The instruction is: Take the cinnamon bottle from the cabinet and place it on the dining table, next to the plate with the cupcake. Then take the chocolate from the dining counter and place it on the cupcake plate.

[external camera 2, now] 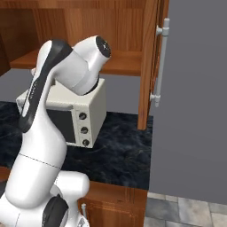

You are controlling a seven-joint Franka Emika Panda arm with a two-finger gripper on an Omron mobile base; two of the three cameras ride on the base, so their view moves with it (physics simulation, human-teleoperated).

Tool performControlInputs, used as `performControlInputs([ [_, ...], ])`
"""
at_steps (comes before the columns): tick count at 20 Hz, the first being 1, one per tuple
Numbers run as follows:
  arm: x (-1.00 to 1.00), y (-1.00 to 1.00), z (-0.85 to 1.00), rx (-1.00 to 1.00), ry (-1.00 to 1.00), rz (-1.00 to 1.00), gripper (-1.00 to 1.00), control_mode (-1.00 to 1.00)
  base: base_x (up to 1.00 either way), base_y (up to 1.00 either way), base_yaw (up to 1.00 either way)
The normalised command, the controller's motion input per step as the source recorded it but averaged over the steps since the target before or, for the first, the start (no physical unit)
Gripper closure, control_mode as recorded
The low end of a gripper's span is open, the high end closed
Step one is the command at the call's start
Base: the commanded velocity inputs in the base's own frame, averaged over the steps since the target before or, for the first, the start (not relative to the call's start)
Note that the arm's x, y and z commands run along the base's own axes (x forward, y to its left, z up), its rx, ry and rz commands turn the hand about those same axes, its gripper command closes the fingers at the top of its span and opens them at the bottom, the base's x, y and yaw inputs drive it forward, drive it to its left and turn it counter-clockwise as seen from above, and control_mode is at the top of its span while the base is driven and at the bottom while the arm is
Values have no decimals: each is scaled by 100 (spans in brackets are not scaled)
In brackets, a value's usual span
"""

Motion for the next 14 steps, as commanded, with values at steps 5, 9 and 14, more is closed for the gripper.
performControlInputs([
  [5,-41,29,-14,-26,-17,28,100,-100,0,0,0],
  [9,-49,17,-18,-9,-10,21,100,-100,0,0,0],
  [14,-41,4,-6,4,-13,10,100,-100,0,0,0],
])
